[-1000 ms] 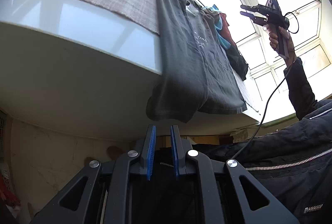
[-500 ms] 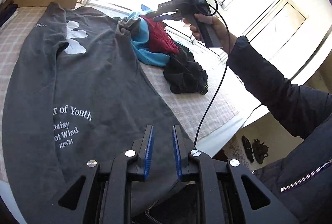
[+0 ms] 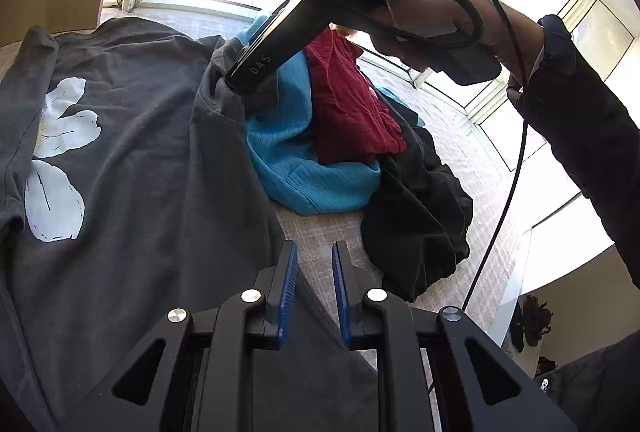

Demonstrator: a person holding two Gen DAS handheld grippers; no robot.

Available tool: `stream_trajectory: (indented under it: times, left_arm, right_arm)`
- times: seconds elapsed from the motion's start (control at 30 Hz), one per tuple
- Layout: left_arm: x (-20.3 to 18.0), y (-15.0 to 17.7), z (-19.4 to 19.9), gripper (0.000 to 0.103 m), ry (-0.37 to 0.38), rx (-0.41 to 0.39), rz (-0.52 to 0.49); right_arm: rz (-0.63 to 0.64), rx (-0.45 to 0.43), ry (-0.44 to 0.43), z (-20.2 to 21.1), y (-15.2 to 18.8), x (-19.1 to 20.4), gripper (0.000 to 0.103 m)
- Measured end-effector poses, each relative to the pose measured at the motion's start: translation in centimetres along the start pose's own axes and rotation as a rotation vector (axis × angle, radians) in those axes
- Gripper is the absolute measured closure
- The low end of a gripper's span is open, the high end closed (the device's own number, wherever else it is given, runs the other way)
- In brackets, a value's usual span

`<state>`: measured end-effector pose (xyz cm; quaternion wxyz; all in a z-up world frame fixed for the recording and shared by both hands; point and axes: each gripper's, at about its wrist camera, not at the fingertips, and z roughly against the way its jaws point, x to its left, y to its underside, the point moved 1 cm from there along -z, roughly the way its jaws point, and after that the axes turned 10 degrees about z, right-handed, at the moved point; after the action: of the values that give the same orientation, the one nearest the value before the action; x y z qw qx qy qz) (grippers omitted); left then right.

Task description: Fold clothes

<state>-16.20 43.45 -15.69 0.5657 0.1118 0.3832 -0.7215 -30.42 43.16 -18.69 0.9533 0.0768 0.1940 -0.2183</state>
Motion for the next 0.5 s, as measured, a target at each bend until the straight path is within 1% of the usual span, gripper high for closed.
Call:
stream_trajectory:
  times: [0.03, 0.07, 0.1, 0.13, 0.2, 0.3, 0.33, 0.4, 0.5]
  left_arm:
    - [0.0, -0.5, -0.4, 0.087, -0.003, 0.000, -0.001]
    - [0.0, -1.0, -0.7, 0.087, -0.006, 0.000, -0.004]
    - [-0.1, -1.6, -1.1, 0.087, -0.009, -0.001, -0.008]
    - [-0.3, -2.3, -1.5, 0.087, -0.015, -0.007, -0.015]
    - [-0.7, -3.7, -2.2, 0.087, -0.031, -0.023, -0.033]
    - [-1.8, -5.9, -3.6, 0.087, -0.085, -0.069, -0.095]
    - [-2.0, -6.7, -4.3, 0.085, -0.103, -0.076, -0.110]
    - [-2.2, -8.1, -5.6, 0.082, -0.137, -0.085, -0.137]
    - [-2.5, -10.1, -7.4, 0.081, -0.206, -0.113, -0.190]
  right_arm:
    - [0.019, 0.017, 0.027, -0.3, 0.1, 0.0, 0.058]
    - [-0.003, 0.013, 0.021, -0.3, 0.4, -0.7, 0.058]
    - [-0.037, 0.003, -0.002, -0.2, 0.8, -1.6, 0.058]
    - [-0.096, -0.023, -0.060, 0.1, 1.4, -2.8, 0.061]
    - [-0.207, -0.072, -0.149, 0.9, 2.8, -5.6, 0.094]
    - [-0.354, -0.147, -0.262, 1.9, 5.0, -9.4, 0.096]
    - [-0.395, -0.170, -0.301, 2.1, 5.7, -10.3, 0.097]
    - [-0.477, -0.217, -0.379, 2.5, 7.0, -11.7, 0.097]
    - [-0.591, -0.271, -0.500, 2.6, 8.7, -13.0, 0.097]
